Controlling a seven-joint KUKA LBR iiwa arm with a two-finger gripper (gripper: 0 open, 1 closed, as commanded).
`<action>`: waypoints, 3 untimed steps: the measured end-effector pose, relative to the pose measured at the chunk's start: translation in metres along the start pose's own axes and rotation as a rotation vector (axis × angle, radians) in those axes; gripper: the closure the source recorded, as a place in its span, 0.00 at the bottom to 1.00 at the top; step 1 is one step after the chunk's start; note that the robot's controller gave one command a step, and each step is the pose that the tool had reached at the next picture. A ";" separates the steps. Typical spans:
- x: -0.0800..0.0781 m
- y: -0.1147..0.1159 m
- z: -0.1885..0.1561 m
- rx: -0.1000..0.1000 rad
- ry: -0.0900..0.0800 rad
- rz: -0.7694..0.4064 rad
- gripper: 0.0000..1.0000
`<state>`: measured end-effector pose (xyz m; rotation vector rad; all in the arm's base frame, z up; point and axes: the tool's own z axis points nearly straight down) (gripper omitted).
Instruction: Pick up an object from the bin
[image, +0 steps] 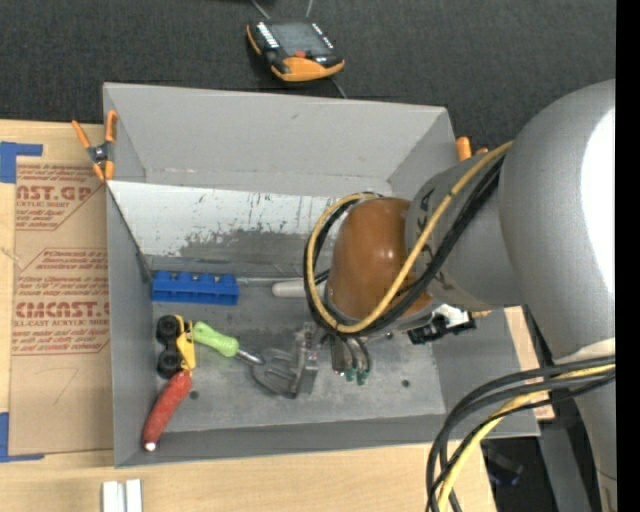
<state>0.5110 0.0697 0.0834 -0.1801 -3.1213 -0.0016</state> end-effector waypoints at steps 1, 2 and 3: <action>0.000 0.000 -0.025 -0.001 -0.001 0.000 1.00; 0.000 0.001 -0.041 -0.002 -0.004 0.000 1.00; 0.001 0.001 -0.061 -0.002 0.000 -0.001 1.00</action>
Offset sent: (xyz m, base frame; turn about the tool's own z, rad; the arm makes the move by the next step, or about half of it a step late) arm 0.0004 0.0002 0.0325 -0.0002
